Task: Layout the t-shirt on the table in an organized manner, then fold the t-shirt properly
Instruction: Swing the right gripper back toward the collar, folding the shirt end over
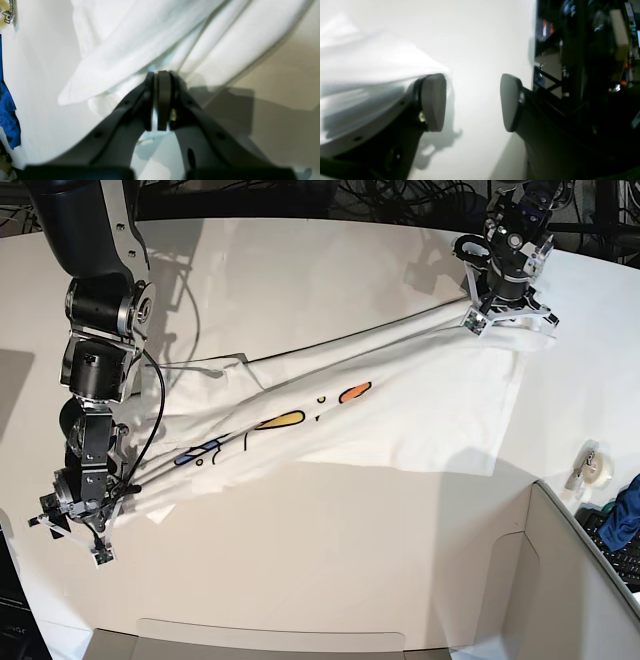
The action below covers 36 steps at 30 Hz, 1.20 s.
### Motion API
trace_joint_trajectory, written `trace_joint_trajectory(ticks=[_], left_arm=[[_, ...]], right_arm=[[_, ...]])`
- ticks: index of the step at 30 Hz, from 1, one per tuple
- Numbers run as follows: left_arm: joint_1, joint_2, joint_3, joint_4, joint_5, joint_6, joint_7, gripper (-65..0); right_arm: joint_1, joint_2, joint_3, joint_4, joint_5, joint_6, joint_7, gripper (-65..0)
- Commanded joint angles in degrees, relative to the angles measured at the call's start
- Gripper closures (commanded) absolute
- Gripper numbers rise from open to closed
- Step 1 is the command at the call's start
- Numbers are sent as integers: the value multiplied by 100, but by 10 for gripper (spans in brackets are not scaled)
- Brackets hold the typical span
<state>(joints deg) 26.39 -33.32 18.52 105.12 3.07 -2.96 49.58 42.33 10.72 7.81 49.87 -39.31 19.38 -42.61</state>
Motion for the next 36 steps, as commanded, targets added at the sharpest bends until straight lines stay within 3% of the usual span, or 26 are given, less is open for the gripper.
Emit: trace_joint_trajectory(ticks=[1, 7, 11, 15, 20, 24, 27, 31, 33, 36], left_arm=[[222, -22, 51, -143, -443, -315, 716, -30], [222, -31, 60, -143, -435, -315, 716, -30], [240, -22, 60, -143, -435, -315, 725, -30], [328, -22, 60, -143, -435, -315, 716, -30], [354, -22, 60, -143, -435, -315, 716, -30], [354, -22, 60, -143, -435, -315, 716, -30], [354, -22, 60, -143, -435, -315, 716, -30], [354, -22, 51, -143, -435, -315, 716, -29], [354, -39, 16, -143, -435, -315, 716, -28], [328, -48, 7, -143, -435, -315, 708, -28]], right_arm=[[308, 22, -241, 2, -117, -34, 160, -337], [414, 5, -1190, -217, -170, -43, 186, -343], [598, -13, -1252, -270, -170, 18, 248, -436], [712, -13, -1568, -253, -161, 484, 239, -520], [695, -30, -1639, 152, -126, 563, 257, -527], [651, 5, -1595, 811, 630, 572, 257, -527], [651, 22, -1129, 1207, 1298, 572, 186, -527], [71, 5, -487, 2130, 1606, 634, -719, -527], [-641, 22, -452, 3009, 1614, 950, -1220, -526], [-1617, 31, -425, 4134, 1597, 1249, -1546, -491]])
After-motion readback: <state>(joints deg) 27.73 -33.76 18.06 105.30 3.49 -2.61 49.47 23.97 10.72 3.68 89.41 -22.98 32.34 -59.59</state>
